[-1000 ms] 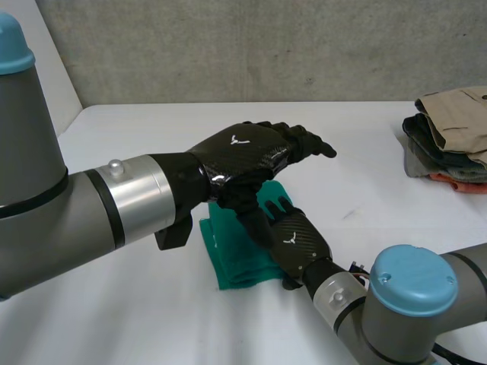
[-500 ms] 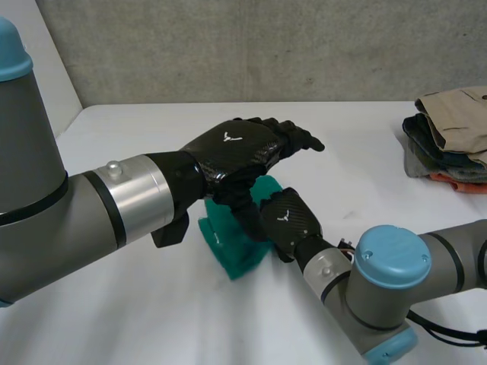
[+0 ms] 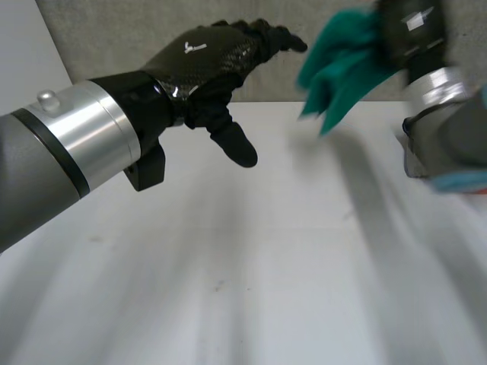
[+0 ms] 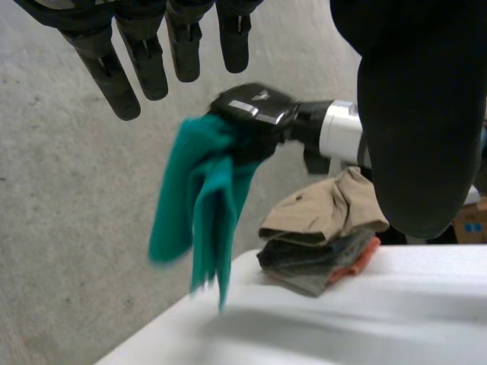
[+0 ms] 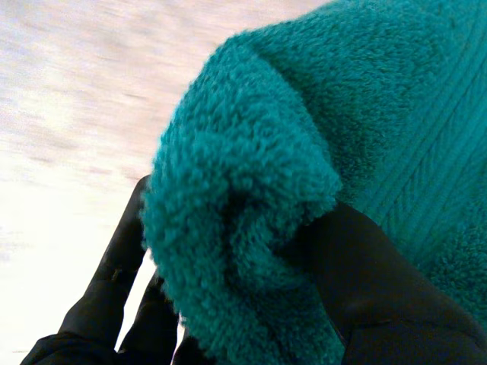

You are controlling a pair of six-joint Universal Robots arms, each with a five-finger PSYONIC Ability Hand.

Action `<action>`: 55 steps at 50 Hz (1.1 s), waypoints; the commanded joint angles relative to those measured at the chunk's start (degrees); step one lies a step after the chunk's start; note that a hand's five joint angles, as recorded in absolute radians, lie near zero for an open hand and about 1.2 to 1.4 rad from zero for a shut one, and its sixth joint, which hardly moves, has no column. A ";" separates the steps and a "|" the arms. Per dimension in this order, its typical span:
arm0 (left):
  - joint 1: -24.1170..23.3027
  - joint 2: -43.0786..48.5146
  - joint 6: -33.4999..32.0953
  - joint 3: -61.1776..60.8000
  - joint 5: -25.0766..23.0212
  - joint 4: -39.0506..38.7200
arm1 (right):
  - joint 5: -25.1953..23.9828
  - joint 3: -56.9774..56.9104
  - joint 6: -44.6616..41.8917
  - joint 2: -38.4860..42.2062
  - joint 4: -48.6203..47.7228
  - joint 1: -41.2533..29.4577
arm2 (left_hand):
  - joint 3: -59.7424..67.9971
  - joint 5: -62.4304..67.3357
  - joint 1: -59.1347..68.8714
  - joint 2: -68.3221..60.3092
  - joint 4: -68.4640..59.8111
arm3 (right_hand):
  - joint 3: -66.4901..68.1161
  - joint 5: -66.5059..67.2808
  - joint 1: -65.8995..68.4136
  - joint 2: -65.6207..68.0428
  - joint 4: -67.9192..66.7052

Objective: Fold the laundry.

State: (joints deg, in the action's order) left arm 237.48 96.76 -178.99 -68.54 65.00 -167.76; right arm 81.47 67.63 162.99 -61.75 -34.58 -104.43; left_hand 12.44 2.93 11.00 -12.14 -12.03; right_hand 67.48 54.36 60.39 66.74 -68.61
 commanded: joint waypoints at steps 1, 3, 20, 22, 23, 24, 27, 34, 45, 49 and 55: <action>-0.53 -0.34 0.92 -1.06 0.22 -0.90 | -1.22 -6.10 7.60 1.88 -3.99 16.51 | -2.44 -2.93 -1.00 2.14 2.03 | 12.52 15.64 19.61 13.26 -11.39; -0.62 -0.25 0.92 -1.59 0.31 -0.99 | -2.62 -6.55 7.96 3.73 -5.57 19.69 | -2.44 -2.93 -1.00 2.14 2.03 | 12.52 15.64 19.61 13.26 -11.39; -4.84 2.73 0.75 -6.51 1.71 -5.56 | -24.78 -11.82 3.75 32.31 -9.28 35.34 | -2.44 -2.93 -1.00 2.14 2.03 | 12.52 15.64 19.61 13.26 -11.39; -4.92 2.91 0.75 -6.51 1.71 -5.65 | -24.43 -11.47 3.21 31.70 -8.58 35.44 | -2.44 -2.93 -1.00 2.14 2.03 | 12.52 15.64 19.61 13.26 -11.39; -4.84 2.91 0.75 -6.43 1.71 -5.65 | -24.08 -11.21 3.13 31.08 -8.14 35.44 | -2.44 -2.93 -1.00 2.14 2.03 | 12.52 15.64 19.61 13.26 -11.39; -4.92 3.00 0.75 -6.25 1.71 -5.56 | -23.47 -10.60 3.39 29.86 -7.61 35.35 | -2.44 -2.93 -1.00 2.14 2.03 | -27.14 -24.02 -20.04 -26.40 28.27; -4.93 3.09 0.66 -6.08 1.80 -5.47 | -21.45 -9.37 4.00 27.48 -6.99 35.00 | -2.44 -2.93 -1.00 2.14 2.03 | -57.48 -54.36 -50.39 -56.74 58.61; -5.10 2.30 0.75 -5.81 1.80 -5.47 | -17.83 -5.32 8.57 20.62 -7.34 34.82 | -2.44 -2.93 -1.00 2.14 2.03 | -57.48 -54.36 -50.39 -56.74 58.61; -5.28 0.45 0.92 -6.25 2.15 -5.39 | -13.54 -3.82 7.53 13.33 1.43 35.70 | -2.44 -2.93 -1.00 2.14 2.03 | -57.48 -54.36 -50.39 -56.74 58.61; -5.01 -0.51 1.01 -6.69 2.59 -5.39 | -5.11 -7.07 2.70 10.25 10.31 35.44 | -2.44 -2.93 -1.00 2.14 2.03 | -57.48 -54.36 -50.39 -56.74 58.61; -2.91 -2.71 1.19 -6.43 4.25 -5.82 | 7.20 -11.73 -9.33 5.08 15.52 31.41 | -2.44 -2.93 -1.00 2.14 2.03 | -57.48 -54.36 -50.39 -56.74 58.61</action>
State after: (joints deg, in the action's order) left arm 232.85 95.81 -177.97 -75.21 67.78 -173.23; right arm 79.00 59.45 163.13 -52.33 -23.15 -69.70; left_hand 12.44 2.93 11.00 -12.14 -12.03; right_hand 11.92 26.48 13.62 12.13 -12.06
